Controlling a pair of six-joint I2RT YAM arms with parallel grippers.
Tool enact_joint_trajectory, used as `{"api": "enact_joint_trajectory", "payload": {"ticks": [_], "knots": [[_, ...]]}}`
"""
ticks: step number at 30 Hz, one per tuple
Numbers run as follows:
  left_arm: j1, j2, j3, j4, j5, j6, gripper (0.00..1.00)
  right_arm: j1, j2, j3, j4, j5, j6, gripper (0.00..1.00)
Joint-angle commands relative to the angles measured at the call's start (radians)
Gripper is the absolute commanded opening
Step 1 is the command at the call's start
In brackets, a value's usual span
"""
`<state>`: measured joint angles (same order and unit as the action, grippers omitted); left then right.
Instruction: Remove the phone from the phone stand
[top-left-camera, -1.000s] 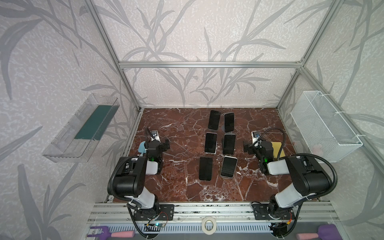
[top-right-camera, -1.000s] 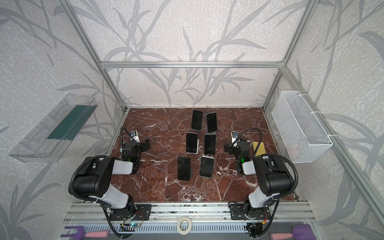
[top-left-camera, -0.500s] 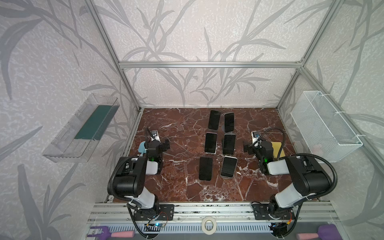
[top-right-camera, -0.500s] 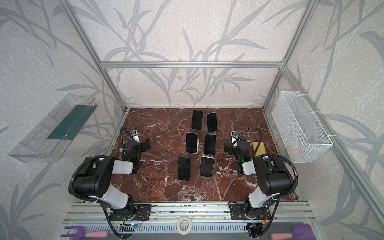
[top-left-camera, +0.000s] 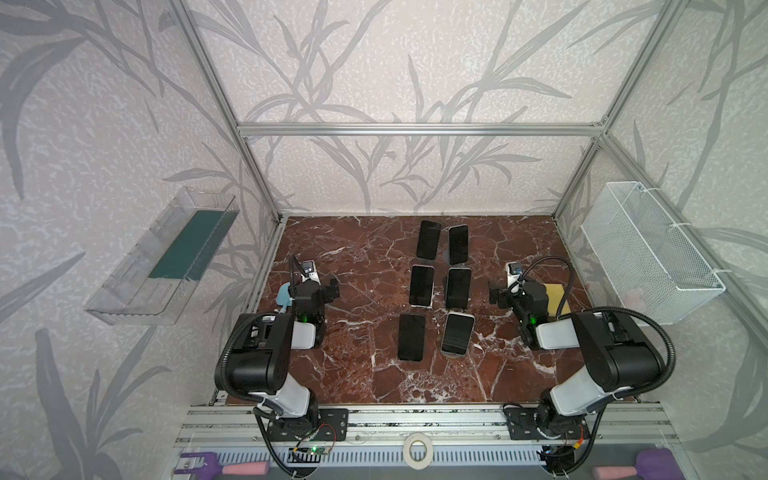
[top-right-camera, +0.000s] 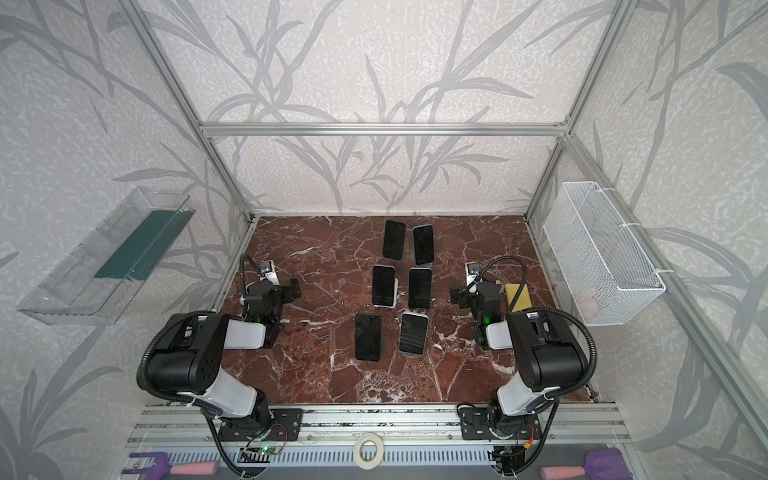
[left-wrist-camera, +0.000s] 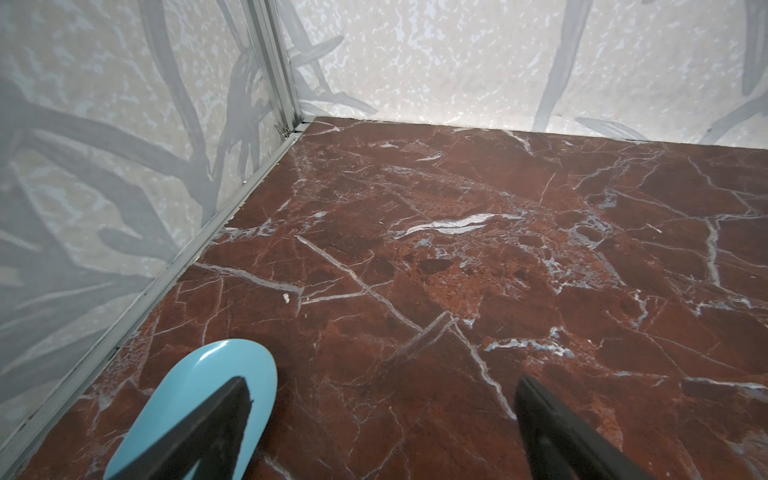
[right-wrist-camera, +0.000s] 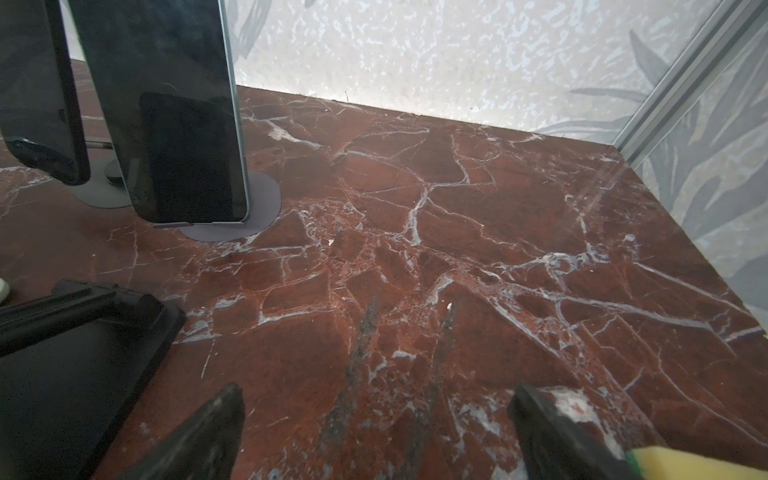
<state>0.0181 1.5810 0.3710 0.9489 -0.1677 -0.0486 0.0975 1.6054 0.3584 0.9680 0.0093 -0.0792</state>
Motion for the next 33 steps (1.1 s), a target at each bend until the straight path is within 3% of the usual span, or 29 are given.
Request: {"api": "enact_joint_trajectory", "payload": {"ticks": [1,7,10,12,15,18,19,20,22,23,24,27,32,33], "knots": [[0.031,-0.07,0.0,-0.041,0.037,-0.033,0.99,-0.012,-0.019,0.017,0.011,-0.018,0.013,0.99],[0.036,-0.292,0.124,-0.419,0.152,-0.009,0.99,-0.012,-0.055,0.034,-0.049,0.011,0.026,0.99],[0.035,-0.398,0.241,-0.668,0.214,-0.005,0.99,-0.011,-0.178,0.17,-0.394,0.048,0.038,0.99],[0.034,-0.455,0.296,-0.74,0.204,-0.049,0.99,-0.011,-0.232,0.245,-0.516,0.072,0.072,0.99],[0.035,-0.539,0.39,-0.859,0.078,-0.285,0.99,-0.009,-0.316,0.407,-0.771,0.143,0.213,0.99],[0.038,-0.603,0.514,-1.135,-0.122,-0.602,0.99,-0.01,-0.357,0.599,-1.105,0.205,0.413,0.99],[0.04,-0.622,0.544,-1.227,-0.176,-0.663,0.99,-0.011,-0.367,0.661,-1.222,0.214,0.492,0.99],[0.042,-0.638,0.55,-1.235,-0.207,-0.647,0.99,-0.017,-0.382,0.701,-1.31,0.195,0.541,0.99],[0.045,-0.655,0.508,-1.172,-0.218,-0.656,0.99,-0.038,-0.414,0.684,-1.339,0.182,0.682,0.99],[0.045,-0.649,0.501,-1.169,-0.219,-0.683,0.99,-0.082,-0.432,0.657,-1.356,0.112,0.787,0.99],[0.045,-0.628,0.517,-1.183,-0.188,-0.678,0.99,-0.15,-0.45,0.604,-1.295,-0.064,0.832,0.99],[0.042,-0.545,0.607,-1.253,-0.074,-0.659,0.99,-0.278,-0.465,0.492,-1.182,-0.312,0.956,0.99],[0.042,-0.47,0.702,-1.301,0.065,-0.675,0.96,-0.32,-0.489,0.457,-1.186,-0.401,0.922,1.0],[0.043,-0.464,0.707,-1.297,0.103,-0.678,0.95,-0.32,-0.502,0.453,-1.182,-0.415,0.91,0.96]]}}
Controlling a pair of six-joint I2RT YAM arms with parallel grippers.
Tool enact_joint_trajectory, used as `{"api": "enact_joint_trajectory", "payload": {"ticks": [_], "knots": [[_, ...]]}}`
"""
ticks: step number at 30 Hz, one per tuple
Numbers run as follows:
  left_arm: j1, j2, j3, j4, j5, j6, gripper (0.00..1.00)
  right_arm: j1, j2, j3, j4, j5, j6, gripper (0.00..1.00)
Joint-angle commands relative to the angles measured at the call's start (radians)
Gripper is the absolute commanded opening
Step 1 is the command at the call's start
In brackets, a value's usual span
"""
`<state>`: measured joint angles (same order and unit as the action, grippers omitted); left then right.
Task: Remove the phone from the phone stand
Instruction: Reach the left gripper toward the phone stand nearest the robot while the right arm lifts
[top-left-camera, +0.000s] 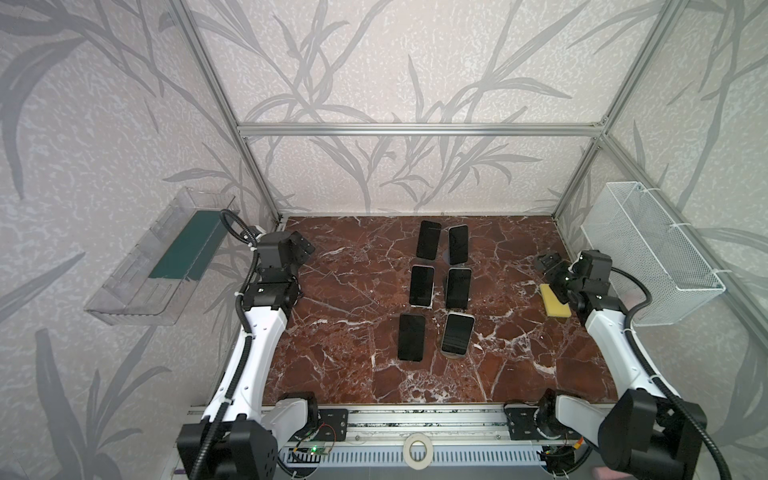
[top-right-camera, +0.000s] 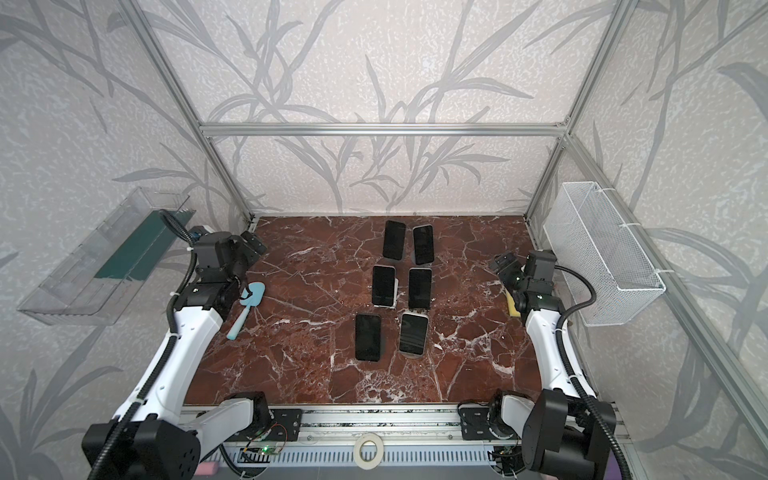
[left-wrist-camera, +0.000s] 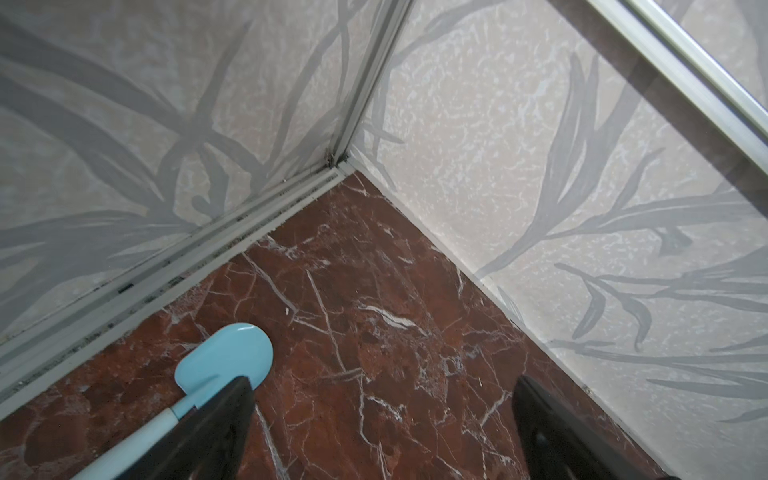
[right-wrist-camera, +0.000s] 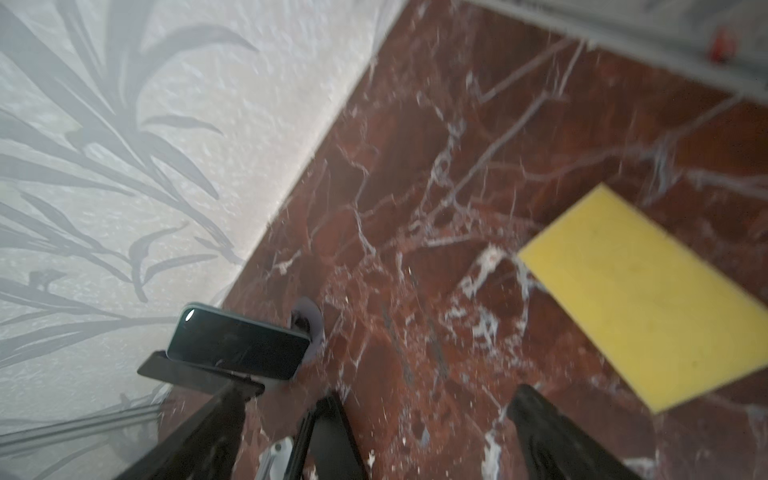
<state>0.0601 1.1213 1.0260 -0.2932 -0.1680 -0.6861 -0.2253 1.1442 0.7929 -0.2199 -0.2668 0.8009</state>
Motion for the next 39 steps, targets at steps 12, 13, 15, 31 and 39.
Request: {"api": "enact_joint_trajectory", "payload": {"ticks": [12,13,15,31,39], "knots": [[-0.162,0.02,0.056,-0.128,0.286,0.096,0.92,0.092,-0.206,0.0,-0.158,0.011,-0.155,0.95],[-0.202,0.007,0.063,-0.161,0.264,0.12,0.91,0.091,-0.204,-0.022,-0.121,-0.018,-0.155,0.95],[-0.25,-0.028,0.055,-0.209,0.269,0.136,0.97,0.096,-0.19,-0.038,-0.06,-0.11,-0.197,0.96],[-0.822,-0.302,-0.264,-0.336,0.032,-0.114,0.97,0.14,-0.039,-0.199,0.271,0.007,-0.17,1.0],[-1.074,-0.195,-0.235,-0.372,-0.03,-0.163,0.99,0.14,-0.097,-0.256,0.253,0.014,-0.185,1.0]]}}
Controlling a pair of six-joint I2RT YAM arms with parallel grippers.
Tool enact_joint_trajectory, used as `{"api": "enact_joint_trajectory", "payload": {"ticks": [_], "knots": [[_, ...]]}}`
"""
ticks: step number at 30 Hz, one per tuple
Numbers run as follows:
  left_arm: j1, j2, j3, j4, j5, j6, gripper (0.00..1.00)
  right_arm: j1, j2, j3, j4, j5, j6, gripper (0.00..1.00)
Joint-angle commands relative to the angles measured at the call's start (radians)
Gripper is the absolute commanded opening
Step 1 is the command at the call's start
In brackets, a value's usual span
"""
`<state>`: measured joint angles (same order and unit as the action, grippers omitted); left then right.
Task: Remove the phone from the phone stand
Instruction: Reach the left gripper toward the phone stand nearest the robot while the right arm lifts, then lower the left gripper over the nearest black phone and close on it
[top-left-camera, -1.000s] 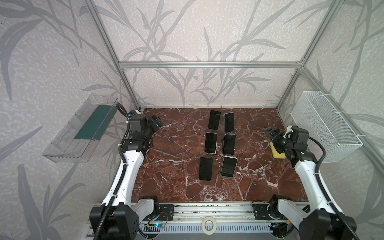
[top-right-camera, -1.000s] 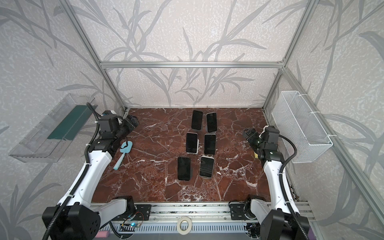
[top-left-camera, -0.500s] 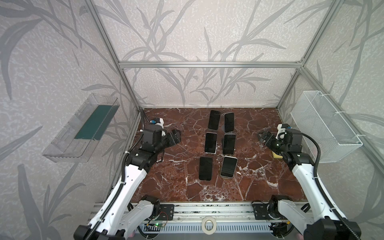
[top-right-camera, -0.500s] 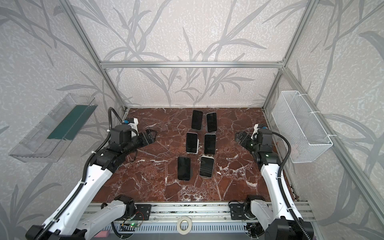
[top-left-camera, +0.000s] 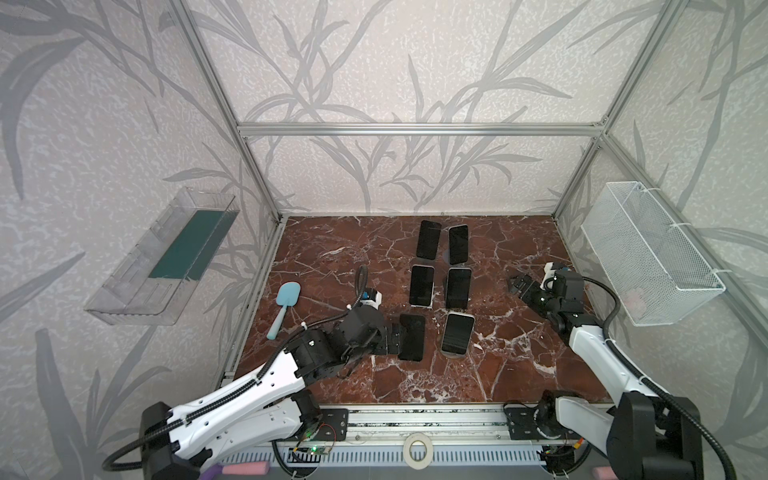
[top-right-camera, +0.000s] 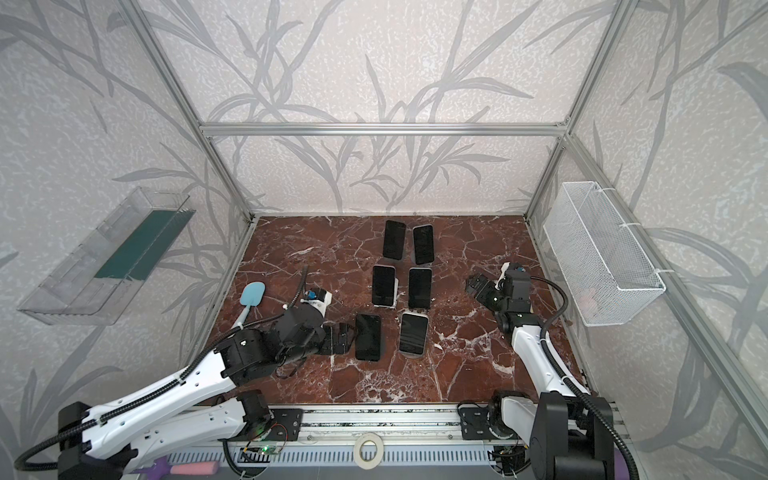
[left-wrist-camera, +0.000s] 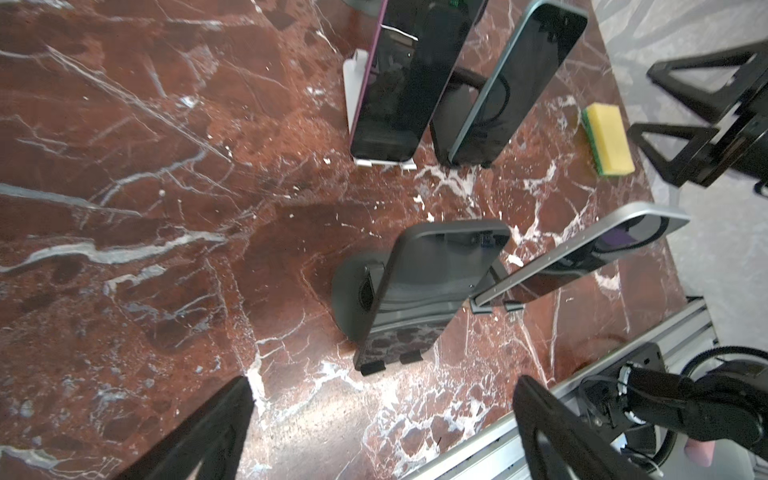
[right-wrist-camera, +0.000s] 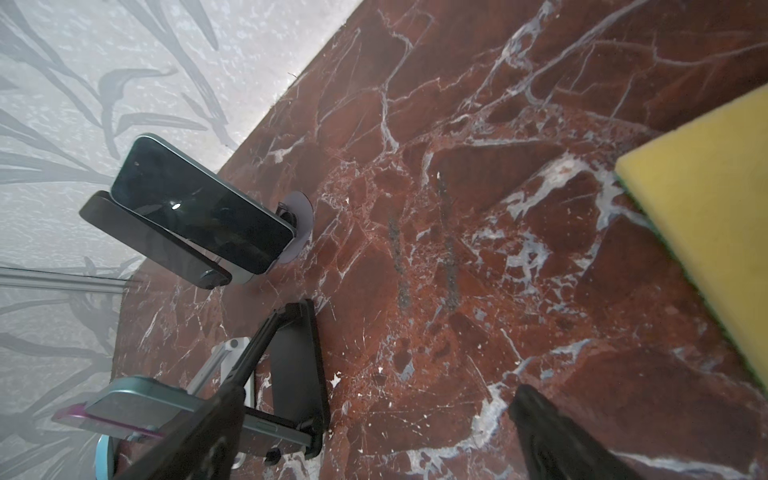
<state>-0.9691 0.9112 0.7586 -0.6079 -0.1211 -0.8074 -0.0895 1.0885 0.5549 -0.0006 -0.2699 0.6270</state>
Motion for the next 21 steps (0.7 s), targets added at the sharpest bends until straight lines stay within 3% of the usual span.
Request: {"api": "enact_joint_trajectory", "payload": {"ticks": [1,7,13,17,21], "knots": [[-0.074,0.016,0.042,-0.065,-0.107,-0.042,0.99,0.006,-0.05,-0.015,0.033,0.014,-0.015,0.99],[-0.267,0.039,0.025,0.006,-0.329,-0.031,0.98,0.006,-0.054,-0.009,0.022,-0.004,-0.011,0.99],[-0.327,0.176,0.071,0.032,-0.486,0.016,0.99,0.005,-0.026,0.007,0.017,0.002,-0.009,0.99],[-0.321,0.207,0.079,0.068,-0.455,0.039,0.99,0.006,-0.033,0.008,0.02,0.016,-0.006,0.99],[-0.318,0.212,0.093,0.047,-0.444,-0.05,0.99,0.006,-0.052,0.007,0.001,0.059,-0.017,0.99]]}}
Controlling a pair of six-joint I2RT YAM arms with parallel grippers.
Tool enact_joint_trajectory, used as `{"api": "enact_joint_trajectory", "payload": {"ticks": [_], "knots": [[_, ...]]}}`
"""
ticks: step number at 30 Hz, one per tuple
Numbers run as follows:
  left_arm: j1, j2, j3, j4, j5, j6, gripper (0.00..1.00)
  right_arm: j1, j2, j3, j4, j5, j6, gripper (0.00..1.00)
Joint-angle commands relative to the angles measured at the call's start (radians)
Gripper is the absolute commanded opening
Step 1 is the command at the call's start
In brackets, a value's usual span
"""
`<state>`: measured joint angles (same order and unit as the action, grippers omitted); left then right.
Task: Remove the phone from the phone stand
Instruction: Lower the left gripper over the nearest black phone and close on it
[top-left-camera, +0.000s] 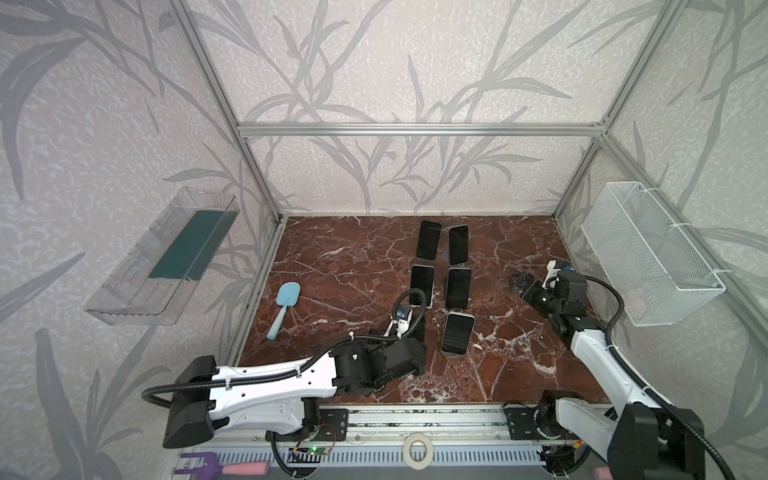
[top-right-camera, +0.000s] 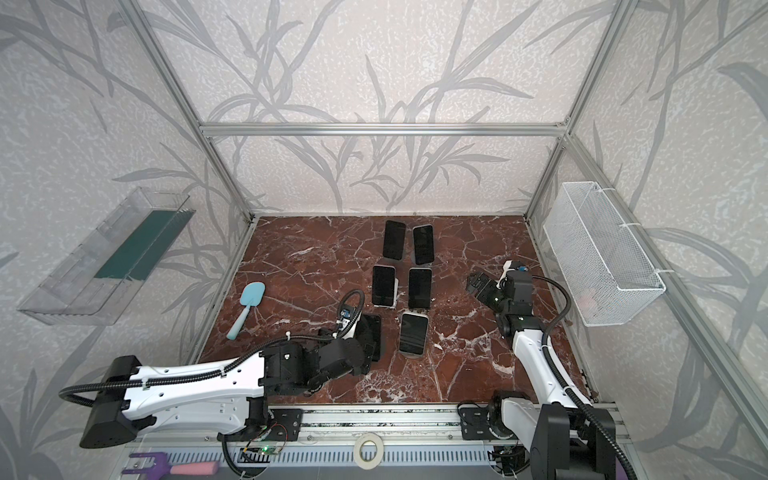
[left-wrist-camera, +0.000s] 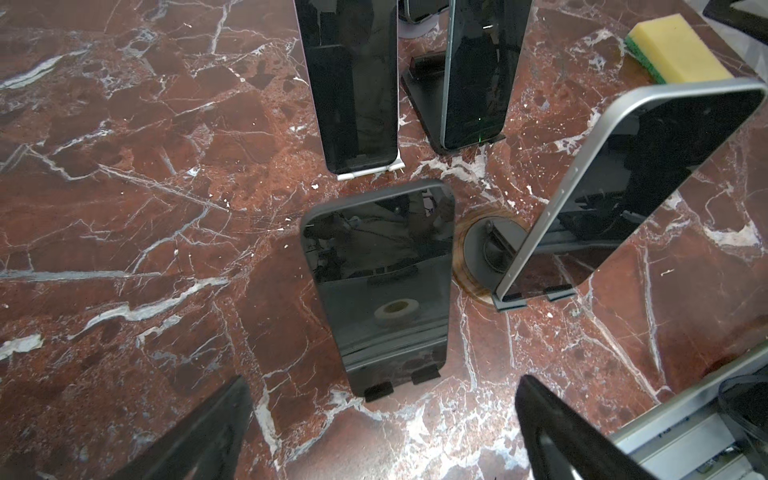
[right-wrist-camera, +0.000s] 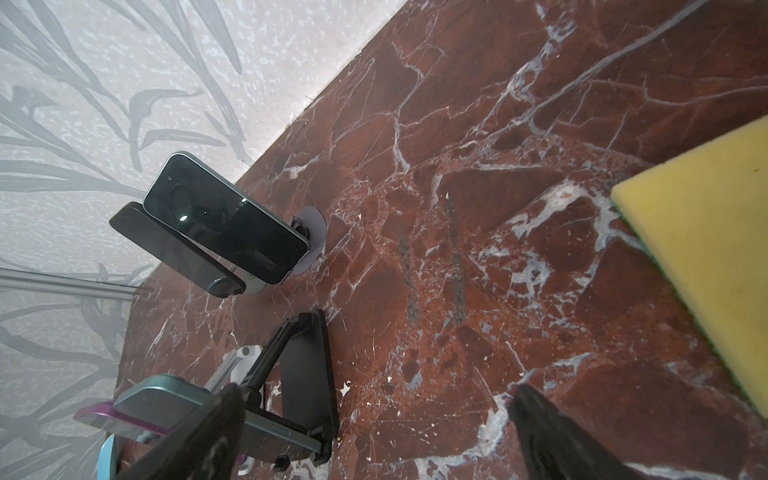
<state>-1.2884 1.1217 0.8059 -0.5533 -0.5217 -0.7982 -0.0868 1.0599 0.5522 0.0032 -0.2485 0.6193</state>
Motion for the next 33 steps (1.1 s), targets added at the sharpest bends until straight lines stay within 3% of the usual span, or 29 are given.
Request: {"api": "enact_joint_trajectory", "payload": {"ticks": [1,7,15,20,33], "knots": [[0.001,0.009,0.057,-0.027,-0.044,-0.084,0.99,0.003,-0.03,0.007,-0.002,0.038,-0.009,0.99],[0.027,0.06,0.084,-0.023,-0.015,-0.142,0.99,0.004,-0.051,0.008,-0.016,0.038,-0.016,0.99],[0.13,0.049,0.075,0.003,0.102,-0.11,0.99,0.004,-0.06,0.001,-0.019,0.048,-0.015,0.99],[0.133,0.095,0.093,0.04,0.159,-0.084,0.99,0.005,-0.07,-0.003,-0.024,0.058,-0.018,0.99],[0.133,0.191,0.124,0.051,0.097,-0.054,0.99,0.005,-0.084,-0.02,-0.009,0.058,-0.005,0.99]]}}
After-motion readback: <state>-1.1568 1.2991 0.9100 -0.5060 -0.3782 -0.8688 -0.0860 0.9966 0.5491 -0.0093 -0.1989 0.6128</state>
